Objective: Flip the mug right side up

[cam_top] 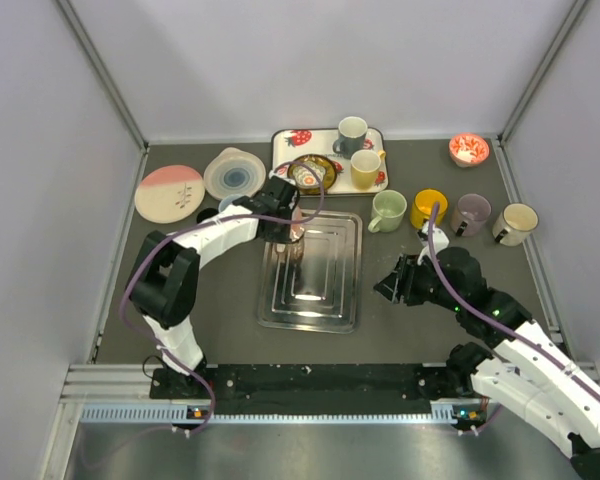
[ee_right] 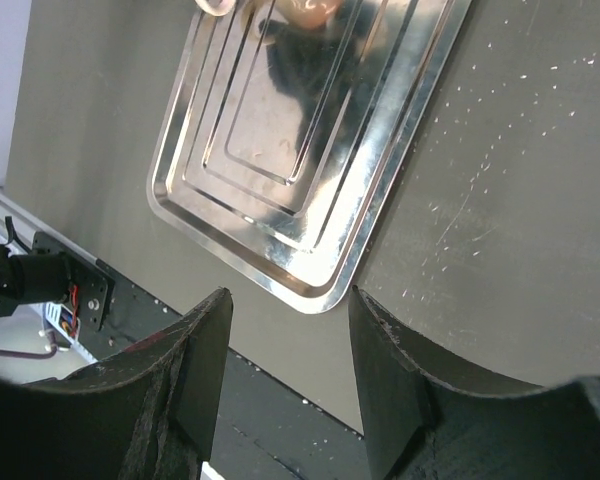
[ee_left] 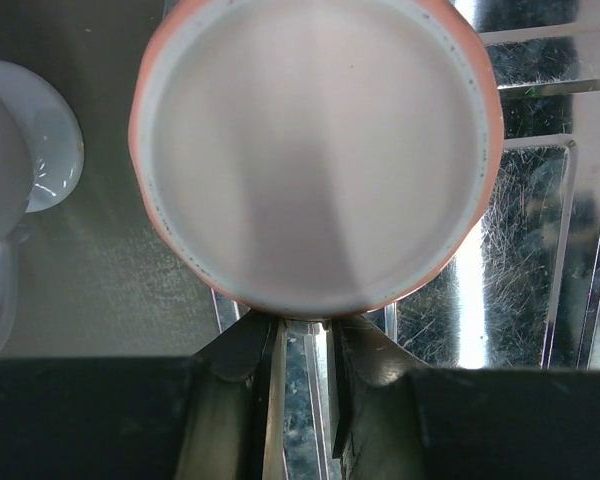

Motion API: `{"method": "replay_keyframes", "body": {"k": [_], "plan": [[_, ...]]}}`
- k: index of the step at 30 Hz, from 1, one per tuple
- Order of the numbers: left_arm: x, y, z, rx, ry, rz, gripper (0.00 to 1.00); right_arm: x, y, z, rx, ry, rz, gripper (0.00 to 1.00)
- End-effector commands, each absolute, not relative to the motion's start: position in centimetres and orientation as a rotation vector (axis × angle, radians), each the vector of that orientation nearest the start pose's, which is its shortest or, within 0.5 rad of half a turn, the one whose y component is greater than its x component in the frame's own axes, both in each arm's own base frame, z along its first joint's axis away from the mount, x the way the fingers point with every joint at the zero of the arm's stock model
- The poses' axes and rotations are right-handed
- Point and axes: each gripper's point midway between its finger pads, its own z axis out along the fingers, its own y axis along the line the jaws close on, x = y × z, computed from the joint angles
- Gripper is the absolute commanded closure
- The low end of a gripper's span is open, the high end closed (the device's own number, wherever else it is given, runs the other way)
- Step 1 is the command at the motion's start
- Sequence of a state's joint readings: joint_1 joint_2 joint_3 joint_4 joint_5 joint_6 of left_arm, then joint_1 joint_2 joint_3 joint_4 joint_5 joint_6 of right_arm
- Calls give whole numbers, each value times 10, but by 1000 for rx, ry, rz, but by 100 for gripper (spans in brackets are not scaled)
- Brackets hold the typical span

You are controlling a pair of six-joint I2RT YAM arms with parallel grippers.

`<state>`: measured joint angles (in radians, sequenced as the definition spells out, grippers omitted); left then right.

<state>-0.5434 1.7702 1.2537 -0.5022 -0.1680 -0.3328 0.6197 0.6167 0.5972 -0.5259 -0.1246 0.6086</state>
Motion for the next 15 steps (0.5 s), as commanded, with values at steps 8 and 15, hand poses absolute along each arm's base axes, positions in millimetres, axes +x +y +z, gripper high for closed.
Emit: {"method": "replay_keyframes", "body": {"k": [8, 15], "plan": [[382, -207, 76, 208, 2545, -138, 97, 177, 178, 182, -106, 2181, 824, 50], [383, -205, 84, 183, 2532, -127, 57, 177, 177, 181, -106, 2181, 818, 50]]}}
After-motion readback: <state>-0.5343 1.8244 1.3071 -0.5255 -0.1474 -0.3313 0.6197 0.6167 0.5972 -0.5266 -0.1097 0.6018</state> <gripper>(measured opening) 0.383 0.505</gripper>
